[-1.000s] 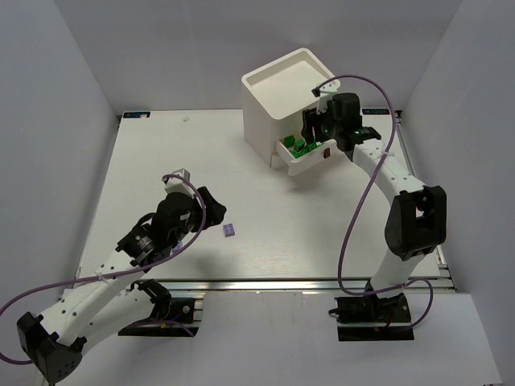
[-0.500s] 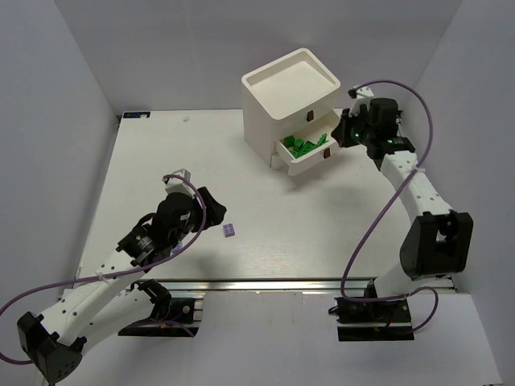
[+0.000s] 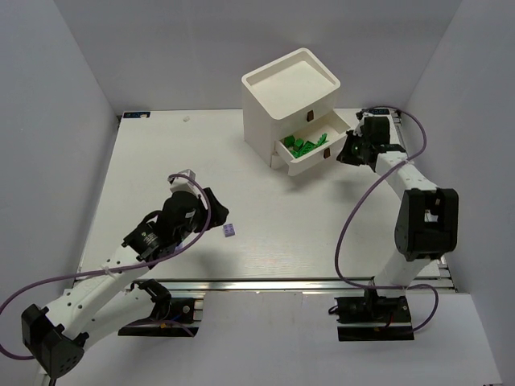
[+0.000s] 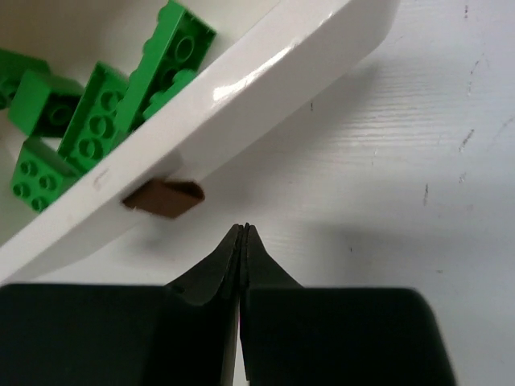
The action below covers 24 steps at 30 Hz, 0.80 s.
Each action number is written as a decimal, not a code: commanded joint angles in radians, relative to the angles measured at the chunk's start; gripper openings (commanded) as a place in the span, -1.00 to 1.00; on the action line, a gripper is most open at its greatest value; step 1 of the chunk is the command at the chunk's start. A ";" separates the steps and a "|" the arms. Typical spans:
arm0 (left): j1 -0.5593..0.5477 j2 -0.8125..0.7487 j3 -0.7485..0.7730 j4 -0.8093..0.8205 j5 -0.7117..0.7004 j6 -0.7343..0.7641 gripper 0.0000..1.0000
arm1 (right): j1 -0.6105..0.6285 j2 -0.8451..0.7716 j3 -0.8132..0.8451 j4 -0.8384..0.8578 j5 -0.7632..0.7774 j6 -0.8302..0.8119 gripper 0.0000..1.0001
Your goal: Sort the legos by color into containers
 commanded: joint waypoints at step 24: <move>-0.008 0.148 0.105 0.010 0.023 -0.013 0.57 | 0.018 0.371 0.401 0.173 -0.412 0.263 -1.00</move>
